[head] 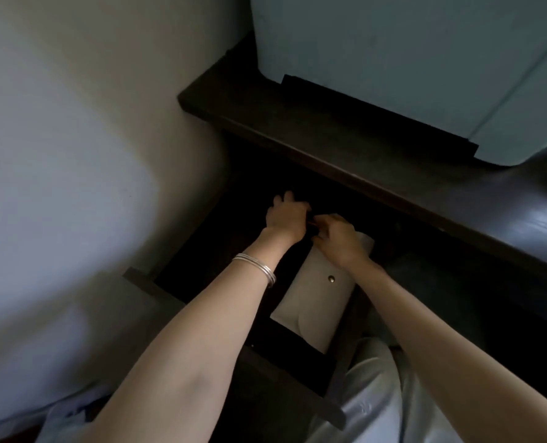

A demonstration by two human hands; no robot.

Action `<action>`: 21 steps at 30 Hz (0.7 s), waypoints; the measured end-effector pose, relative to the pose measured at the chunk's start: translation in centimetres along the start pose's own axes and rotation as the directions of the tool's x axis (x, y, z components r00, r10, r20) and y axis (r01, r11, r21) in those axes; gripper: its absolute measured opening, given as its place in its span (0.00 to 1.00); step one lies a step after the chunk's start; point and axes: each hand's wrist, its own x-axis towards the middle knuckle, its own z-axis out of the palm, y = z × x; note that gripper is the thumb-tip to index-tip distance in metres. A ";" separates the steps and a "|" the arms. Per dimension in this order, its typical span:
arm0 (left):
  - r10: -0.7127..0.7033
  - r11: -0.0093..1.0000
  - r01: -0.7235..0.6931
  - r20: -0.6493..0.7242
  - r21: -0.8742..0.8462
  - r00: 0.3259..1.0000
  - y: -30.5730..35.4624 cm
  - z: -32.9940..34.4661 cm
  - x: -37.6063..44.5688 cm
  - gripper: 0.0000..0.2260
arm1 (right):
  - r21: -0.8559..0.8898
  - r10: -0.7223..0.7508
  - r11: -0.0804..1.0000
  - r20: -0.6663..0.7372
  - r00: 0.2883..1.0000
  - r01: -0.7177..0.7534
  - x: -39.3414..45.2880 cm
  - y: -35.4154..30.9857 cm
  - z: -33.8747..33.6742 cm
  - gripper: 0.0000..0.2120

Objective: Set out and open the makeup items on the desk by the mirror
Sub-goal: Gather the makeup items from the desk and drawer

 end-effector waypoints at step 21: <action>0.060 0.991 -0.031 0.233 -0.127 0.971 0.6 -9.9 -10.9 0.09 | -0.049 -0.244 0.969 -0.094 0.965 0.240 -9.2 -5.0 -5.2 0.16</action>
